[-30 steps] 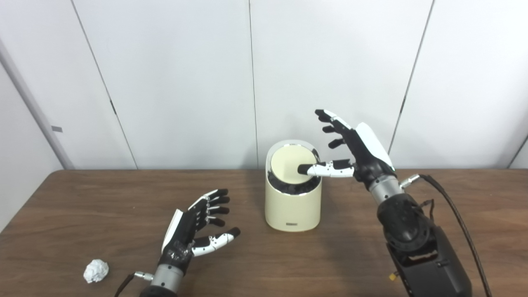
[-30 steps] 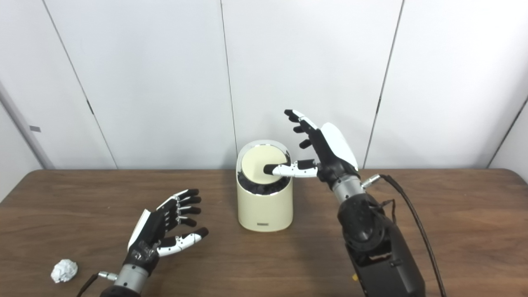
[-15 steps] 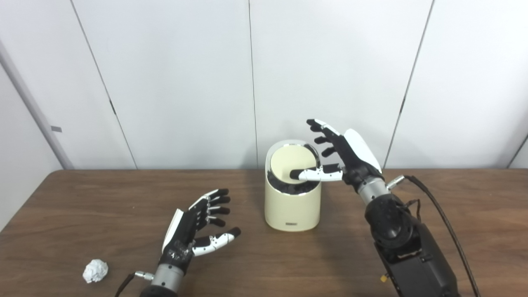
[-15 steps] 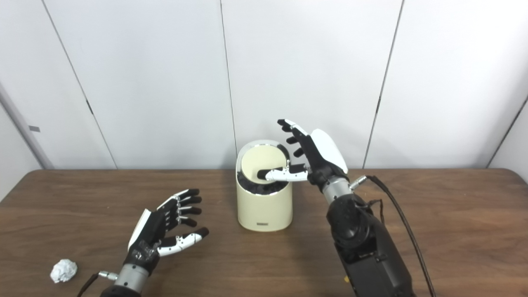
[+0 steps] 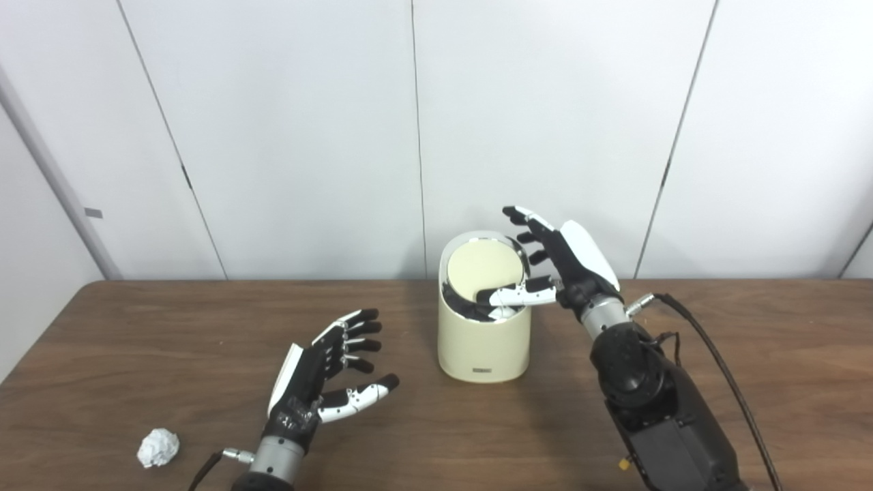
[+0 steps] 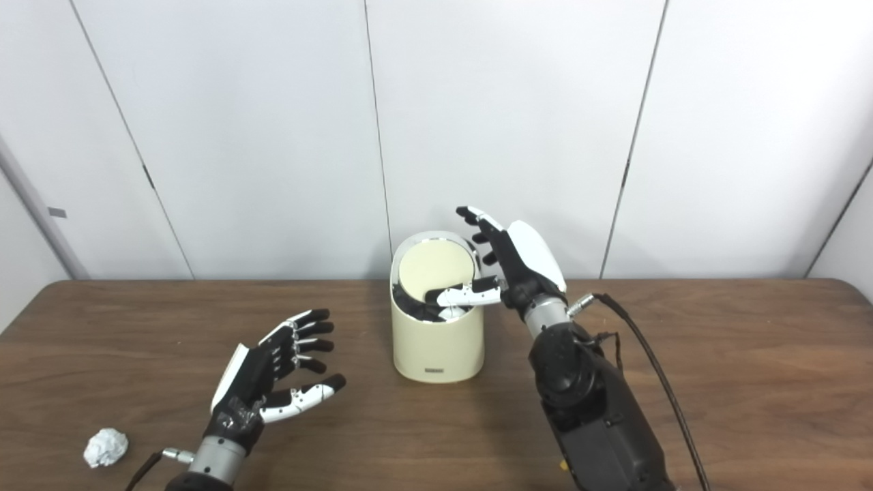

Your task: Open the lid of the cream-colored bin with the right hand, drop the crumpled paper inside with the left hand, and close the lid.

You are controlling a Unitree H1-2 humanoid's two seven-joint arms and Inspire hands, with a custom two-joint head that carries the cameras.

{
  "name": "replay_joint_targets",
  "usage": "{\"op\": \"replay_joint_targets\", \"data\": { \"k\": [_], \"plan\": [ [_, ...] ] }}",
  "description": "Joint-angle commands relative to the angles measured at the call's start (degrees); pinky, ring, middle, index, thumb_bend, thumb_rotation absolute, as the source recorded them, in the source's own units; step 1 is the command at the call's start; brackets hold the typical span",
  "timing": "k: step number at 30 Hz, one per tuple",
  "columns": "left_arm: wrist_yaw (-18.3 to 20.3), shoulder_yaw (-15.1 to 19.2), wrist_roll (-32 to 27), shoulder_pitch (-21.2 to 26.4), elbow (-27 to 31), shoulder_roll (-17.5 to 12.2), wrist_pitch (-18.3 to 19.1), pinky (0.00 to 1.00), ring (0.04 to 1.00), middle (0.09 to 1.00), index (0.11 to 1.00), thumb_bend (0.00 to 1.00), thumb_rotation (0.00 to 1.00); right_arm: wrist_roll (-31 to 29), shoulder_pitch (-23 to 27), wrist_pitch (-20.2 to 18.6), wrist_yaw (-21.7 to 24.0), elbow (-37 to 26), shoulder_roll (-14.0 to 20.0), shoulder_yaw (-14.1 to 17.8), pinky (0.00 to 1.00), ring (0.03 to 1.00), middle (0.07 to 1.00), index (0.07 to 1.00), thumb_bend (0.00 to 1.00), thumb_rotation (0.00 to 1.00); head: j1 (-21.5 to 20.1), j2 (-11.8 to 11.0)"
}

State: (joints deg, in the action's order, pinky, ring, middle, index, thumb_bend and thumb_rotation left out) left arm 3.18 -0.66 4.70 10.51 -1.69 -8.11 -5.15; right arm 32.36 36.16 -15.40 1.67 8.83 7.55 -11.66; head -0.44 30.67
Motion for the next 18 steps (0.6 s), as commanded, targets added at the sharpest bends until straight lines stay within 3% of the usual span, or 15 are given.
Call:
{"op": "replay_joint_targets", "data": {
  "k": [1, 12, 18],
  "plan": [
    [0.0, 0.1, 0.1, 1.0, 2.3, -0.3, -0.7, 0.59, 0.724, 0.798, 0.83, 0.63, 0.0, 0.9, 3.6, 0.9, -1.2, -0.6, 0.4, -0.2, 0.67, 0.821, 0.884, 0.876, 0.75, 0.28, 0.0, 0.0],
    [0.0, 0.1, 0.1, 1.0, 2.4, -0.3, -0.6, 0.61, 0.727, 0.801, 0.829, 0.63, 0.0, 2.2, 4.6, 0.3, -2.4, 2.4, 0.9, -0.6, 0.68, 0.836, 0.886, 0.87, 0.72, 0.32, 0.1, 0.1],
    [0.0, -0.1, 0.5, 1.2, 2.5, -0.3, -0.9, 0.6, 0.721, 0.8, 0.828, 0.62, 0.0, 3.7, 4.6, -2.5, -1.5, 1.6, 1.0, -1.6, 0.66, 0.825, 0.884, 0.867, 0.71, 0.28, 0.0, 0.4]
  ]
}}
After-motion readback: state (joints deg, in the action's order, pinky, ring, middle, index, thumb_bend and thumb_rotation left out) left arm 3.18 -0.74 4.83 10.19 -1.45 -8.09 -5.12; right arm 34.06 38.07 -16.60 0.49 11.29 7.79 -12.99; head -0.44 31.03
